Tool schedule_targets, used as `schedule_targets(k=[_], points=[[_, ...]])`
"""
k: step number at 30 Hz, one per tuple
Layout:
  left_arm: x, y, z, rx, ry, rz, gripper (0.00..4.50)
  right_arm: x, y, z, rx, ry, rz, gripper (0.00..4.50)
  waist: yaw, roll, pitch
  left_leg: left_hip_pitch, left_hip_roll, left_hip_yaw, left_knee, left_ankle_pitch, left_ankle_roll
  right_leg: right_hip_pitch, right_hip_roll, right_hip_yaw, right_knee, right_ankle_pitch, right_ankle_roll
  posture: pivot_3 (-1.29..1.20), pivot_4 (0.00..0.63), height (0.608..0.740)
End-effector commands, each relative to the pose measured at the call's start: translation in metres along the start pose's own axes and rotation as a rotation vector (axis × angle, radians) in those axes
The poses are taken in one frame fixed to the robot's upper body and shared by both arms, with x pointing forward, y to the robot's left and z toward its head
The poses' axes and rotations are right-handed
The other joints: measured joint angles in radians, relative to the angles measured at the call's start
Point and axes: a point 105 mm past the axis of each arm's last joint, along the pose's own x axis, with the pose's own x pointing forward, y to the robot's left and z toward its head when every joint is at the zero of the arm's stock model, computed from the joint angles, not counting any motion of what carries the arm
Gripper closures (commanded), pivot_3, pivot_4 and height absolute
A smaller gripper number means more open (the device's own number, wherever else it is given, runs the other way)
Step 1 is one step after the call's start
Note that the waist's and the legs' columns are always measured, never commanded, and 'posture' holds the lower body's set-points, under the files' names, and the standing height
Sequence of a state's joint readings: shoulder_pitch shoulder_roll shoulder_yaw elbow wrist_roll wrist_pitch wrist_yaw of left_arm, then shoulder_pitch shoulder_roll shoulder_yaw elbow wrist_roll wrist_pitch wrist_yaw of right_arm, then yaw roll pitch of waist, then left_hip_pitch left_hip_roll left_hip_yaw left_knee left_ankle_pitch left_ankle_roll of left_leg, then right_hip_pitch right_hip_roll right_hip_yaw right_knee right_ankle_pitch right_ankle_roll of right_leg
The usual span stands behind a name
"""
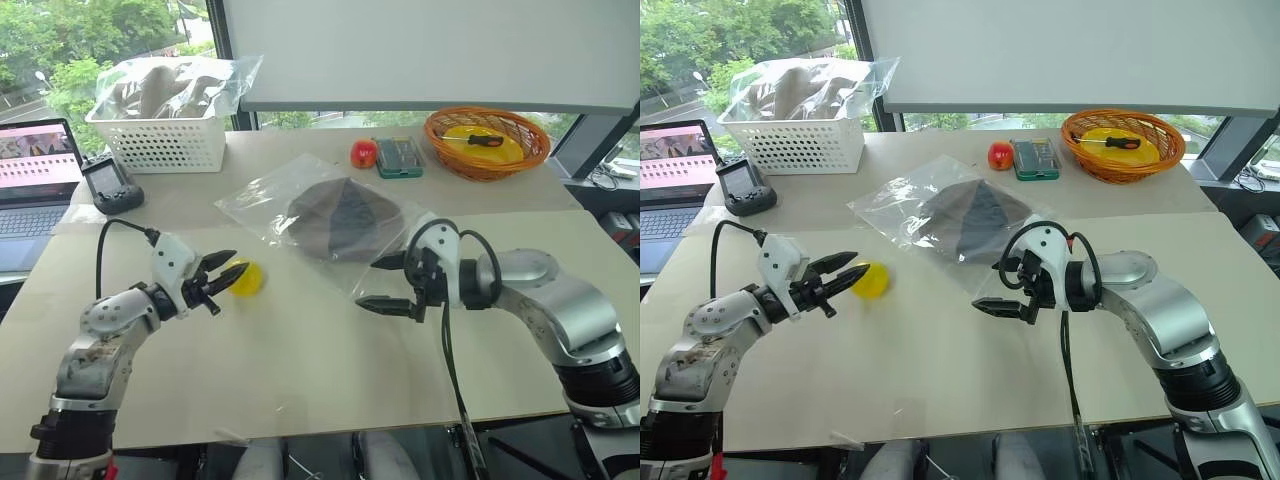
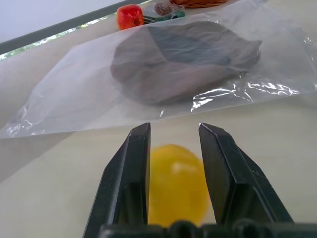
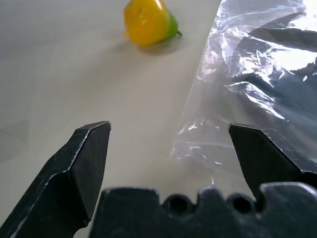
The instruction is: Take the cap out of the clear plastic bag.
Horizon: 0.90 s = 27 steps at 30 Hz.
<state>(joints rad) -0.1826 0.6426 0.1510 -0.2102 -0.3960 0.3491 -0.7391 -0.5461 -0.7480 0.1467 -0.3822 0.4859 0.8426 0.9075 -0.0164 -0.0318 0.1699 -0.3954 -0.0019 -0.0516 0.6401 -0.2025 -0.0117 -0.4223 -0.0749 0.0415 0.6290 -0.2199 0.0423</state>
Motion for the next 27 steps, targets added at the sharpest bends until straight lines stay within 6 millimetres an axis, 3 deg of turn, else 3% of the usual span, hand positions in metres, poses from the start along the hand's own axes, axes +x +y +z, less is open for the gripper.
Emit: schedule_targets(k=[1, 5, 8, 14, 20, 25, 27], points=[[-0.001, -0.005, 0.009, 0.017, -0.019, -0.024, 2.92, -0.003, -0.002, 0.012, -0.055, -0.04, -0.019, 0.0, 0.001, 0.0, 0.0, 0.0, 0.0, 0.0, 0.0, 0.0, 0.0, 0.0, 0.0, 0.0, 0.0, 0.0, 0.0, 0.0, 0.15, 0.736], [-0.003, -0.002, 0.002, 0.008, 0.001, 0.009, 2.92, -0.002, -0.001, 0.012, -0.053, -0.039, -0.022, 0.0, 0.0, 0.0, 0.0, 0.0, 0.0, 0.0, 0.0, 0.0, 0.0, 0.0, 0.0, 0.0, 0.0, 0.0, 0.0, 0.0, 0.15, 0.736], [-0.006, 0.002, -0.002, -0.004, 0.001, 0.042, 2.14, -0.002, -0.002, 0.01, -0.053, -0.036, -0.027, 0.0, 0.0, 0.0, 0.0, 0.0, 0.0, 0.0, 0.0, 0.0, 0.0, 0.0, 0.0, 0.0, 0.0, 0.0, 0.0, 0.0, 0.15, 0.736], [-0.006, 0.007, -0.002, 0.003, 0.005, 0.115, 0.03, -0.001, -0.002, 0.007, -0.05, -0.028, -0.031, 0.0, 0.002, 0.0, 0.0, 0.0, 0.0, 0.0, 0.0, 0.0, 0.0, 0.0, 0.0, 0.0, 0.0, 0.0, 0.0, 0.0, 0.15, 0.736], [0.007, -0.001, -0.013, -0.011, 0.052, 0.089, 0.03, 0.0, -0.003, 0.007, -0.049, -0.027, -0.039, 0.0, 0.002, 0.0, 0.0, 0.0, 0.0, 0.0, 0.0, 0.0, 0.0, 0.0, 0.0, 0.0, 0.0, 0.0, 0.0, 0.0, 0.15, 0.736], [0.035, -0.012, -0.006, -0.031, 0.0, 0.017, 0.03, 0.0, -0.005, 0.006, -0.046, -0.024, -0.05, 0.0, 0.007, 0.0, 0.0, -0.001, -0.001, -0.001, 0.001, 0.0, 0.0, 0.0, 0.0, -0.001, 0.0, 0.0, 0.0, 0.0, 0.15, 0.736], [0.044, -0.01, -0.012, -0.025, 0.028, 0.019, 0.03, 0.0, -0.005, 0.006, -0.045, -0.025, -0.054, 0.0, 0.005, 0.0, 0.0, -0.001, -0.001, -0.001, 0.002, 0.0, 0.0, 0.0, 0.0, -0.001, 0.0, 0.0, 0.0, 0.0, 0.15, 0.736]])
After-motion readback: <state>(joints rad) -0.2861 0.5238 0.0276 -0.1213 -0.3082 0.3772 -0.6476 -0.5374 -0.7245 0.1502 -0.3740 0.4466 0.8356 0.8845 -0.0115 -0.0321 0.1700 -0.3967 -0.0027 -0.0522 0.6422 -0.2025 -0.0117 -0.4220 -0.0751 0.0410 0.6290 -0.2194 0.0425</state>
